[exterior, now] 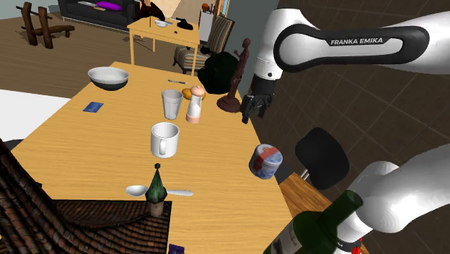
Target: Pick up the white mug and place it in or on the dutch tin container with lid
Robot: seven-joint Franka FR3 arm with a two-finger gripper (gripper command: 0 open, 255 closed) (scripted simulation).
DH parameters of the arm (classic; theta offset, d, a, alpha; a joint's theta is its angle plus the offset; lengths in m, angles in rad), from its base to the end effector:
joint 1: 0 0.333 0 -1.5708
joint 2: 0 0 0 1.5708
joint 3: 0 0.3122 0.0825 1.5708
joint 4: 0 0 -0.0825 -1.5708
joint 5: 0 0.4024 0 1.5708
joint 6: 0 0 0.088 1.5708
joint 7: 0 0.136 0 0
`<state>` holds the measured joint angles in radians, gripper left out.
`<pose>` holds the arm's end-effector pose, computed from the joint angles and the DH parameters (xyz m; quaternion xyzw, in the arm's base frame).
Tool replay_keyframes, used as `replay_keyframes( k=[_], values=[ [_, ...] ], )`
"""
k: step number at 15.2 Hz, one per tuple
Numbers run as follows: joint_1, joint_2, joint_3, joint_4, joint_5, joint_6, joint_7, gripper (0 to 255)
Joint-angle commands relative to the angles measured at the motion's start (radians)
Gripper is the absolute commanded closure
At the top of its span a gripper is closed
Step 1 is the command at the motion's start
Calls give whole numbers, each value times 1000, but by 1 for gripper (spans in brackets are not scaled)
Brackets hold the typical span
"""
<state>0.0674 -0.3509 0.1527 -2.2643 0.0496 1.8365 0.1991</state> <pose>0.4422 0.1066 0.4527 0.9992 -0.0026 -0.0388 0.0106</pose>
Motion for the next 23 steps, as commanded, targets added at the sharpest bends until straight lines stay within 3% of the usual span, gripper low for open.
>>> replay_keyframes(
  k=[1, 12, 21, 23],
  values=[
    [4, 77, 16, 52, 1, 25, 21, 0],
    [59, 482, 93, 371, -44, 106, 163, 0],
    [148, 846, 108, 775, -113, 62, 257, 0],
    [149, 850, 107, 767, -113, 73, 257, 0]
  ],
)
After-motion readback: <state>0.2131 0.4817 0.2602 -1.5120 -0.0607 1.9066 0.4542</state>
